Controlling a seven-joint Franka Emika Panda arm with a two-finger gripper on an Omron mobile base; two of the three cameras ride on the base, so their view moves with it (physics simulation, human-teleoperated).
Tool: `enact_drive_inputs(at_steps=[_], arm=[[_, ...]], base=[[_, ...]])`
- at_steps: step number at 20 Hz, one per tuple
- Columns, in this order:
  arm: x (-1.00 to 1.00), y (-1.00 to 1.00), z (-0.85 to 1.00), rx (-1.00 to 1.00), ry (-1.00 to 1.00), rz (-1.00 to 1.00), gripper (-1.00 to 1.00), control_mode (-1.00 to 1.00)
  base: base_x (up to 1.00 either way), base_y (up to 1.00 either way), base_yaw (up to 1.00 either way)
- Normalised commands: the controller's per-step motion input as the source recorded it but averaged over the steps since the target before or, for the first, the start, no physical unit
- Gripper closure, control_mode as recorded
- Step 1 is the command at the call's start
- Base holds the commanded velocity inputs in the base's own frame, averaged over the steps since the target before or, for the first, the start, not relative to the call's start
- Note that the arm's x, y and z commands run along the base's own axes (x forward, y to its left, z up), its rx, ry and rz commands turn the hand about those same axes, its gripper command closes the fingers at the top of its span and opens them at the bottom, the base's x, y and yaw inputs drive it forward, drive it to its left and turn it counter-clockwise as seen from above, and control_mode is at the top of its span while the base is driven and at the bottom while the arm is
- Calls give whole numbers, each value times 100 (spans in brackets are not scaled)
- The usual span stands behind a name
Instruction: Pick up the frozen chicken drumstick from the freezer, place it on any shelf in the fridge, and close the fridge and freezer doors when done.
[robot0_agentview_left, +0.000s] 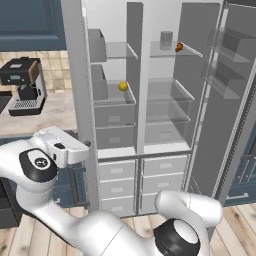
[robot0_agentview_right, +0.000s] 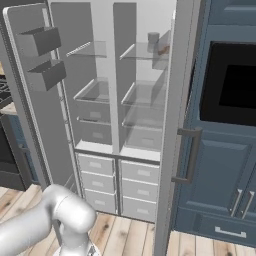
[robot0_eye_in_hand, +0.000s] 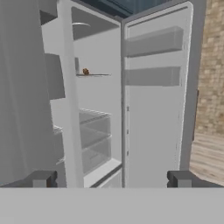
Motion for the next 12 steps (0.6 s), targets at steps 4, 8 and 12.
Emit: enact_drive_inputs(at_steps=[4, 8, 12], arm=[[58, 17, -11, -4, 0, 8, -100, -100], [68, 47, -11, -5, 0, 0, -100, -100], [67, 31, -14, -5, 2, 0, -100, -100]], base=[[0, 0, 0], [0, 0, 0], [0, 0, 0]])
